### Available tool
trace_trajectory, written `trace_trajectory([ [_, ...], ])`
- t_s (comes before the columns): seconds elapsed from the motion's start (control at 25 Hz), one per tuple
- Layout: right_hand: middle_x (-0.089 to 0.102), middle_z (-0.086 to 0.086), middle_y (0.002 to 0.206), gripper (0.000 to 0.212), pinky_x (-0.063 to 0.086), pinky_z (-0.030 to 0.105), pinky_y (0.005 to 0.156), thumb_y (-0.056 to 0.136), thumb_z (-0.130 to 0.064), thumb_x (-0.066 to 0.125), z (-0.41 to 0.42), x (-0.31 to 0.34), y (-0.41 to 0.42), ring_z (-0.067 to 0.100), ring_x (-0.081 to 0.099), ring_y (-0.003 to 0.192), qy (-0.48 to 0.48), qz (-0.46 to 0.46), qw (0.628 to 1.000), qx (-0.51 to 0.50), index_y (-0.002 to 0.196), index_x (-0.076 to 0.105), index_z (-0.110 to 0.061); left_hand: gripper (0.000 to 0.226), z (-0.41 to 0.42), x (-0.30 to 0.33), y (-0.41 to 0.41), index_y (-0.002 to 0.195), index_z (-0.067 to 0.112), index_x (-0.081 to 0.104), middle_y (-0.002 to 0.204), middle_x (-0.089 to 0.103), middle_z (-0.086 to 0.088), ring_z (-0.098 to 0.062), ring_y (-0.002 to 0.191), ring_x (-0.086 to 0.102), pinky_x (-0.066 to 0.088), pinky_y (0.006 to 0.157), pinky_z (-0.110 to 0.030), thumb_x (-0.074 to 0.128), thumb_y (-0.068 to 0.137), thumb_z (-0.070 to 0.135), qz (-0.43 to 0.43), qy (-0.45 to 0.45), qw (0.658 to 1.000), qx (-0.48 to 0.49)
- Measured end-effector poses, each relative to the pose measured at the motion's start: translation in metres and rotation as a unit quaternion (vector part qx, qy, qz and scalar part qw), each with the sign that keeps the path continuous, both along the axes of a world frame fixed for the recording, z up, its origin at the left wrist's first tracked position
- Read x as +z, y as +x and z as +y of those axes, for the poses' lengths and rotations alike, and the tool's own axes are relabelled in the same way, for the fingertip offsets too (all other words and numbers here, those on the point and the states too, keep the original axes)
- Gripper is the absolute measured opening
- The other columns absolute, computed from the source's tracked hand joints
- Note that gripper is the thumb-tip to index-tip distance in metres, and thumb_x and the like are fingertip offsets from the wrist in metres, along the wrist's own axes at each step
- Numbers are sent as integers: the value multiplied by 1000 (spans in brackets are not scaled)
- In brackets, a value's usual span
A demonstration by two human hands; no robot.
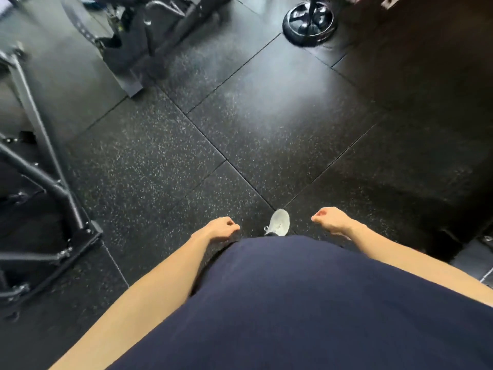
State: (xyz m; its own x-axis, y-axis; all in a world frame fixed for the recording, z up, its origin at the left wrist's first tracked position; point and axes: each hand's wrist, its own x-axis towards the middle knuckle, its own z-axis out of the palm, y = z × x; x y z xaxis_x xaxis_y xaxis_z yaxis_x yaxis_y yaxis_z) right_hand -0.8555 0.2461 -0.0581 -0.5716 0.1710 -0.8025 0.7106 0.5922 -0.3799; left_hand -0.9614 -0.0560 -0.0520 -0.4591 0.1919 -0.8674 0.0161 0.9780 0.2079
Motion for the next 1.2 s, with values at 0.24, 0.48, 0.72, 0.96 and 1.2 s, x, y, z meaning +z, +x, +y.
trace_trajectory([
  [0.24, 64, 11, 112, 31, 44, 30, 82, 95, -28, 57, 97, 17, -137, 23, 58, 98, -29, 16, 991, -132, 116, 64, -6, 31, 118, 14, -178, 111, 25, 61, 126, 61, 3, -20, 116, 55, 40, 98, -31, 47, 94, 45, 31, 35, 998, -42],
  [0.48, 56, 3, 78, 24, 36, 25, 53, 94, -30, 59, 202, -10, -265, 14, 46, 61, -38, -17, 970, -238, 108, 65, -11, 33, 266, -1, -359, 111, 19, 64, 123, 64, 1, -20, 111, 57, 41, 91, -29, 48, 94, 41, 4, 20, 985, -171],
  [0.72, 67, 9, 107, 19, 45, 30, 81, 93, -27, 60, 320, 4, -385, 19, 58, 88, -19, -13, 954, -298, 104, 68, -14, 37, 419, 12, -519, 122, 18, 61, 130, 61, -5, -24, 118, 54, 40, 95, -30, 45, 97, 39, 23, 21, 966, -257],
  [0.96, 65, 8, 117, 21, 44, 34, 94, 91, -27, 60, 452, 17, -476, 26, 59, 108, 1, 19, 929, -369, 106, 67, -14, 41, 584, 22, -629, 130, 18, 55, 129, 59, -5, -20, 99, 55, 42, 88, -31, 42, 100, 42, 0, 9, 947, -320],
  [1.2, 64, 7, 114, 23, 43, 30, 82, 92, -30, 59, 633, -4, -534, 21, 57, 97, -1, -12, 929, -370, 109, 65, -16, 40, 788, 6, -693, 127, 16, 58, 129, 60, -5, -25, 113, 56, 42, 89, -30, 45, 98, 41, 31, 20, 939, -342],
])
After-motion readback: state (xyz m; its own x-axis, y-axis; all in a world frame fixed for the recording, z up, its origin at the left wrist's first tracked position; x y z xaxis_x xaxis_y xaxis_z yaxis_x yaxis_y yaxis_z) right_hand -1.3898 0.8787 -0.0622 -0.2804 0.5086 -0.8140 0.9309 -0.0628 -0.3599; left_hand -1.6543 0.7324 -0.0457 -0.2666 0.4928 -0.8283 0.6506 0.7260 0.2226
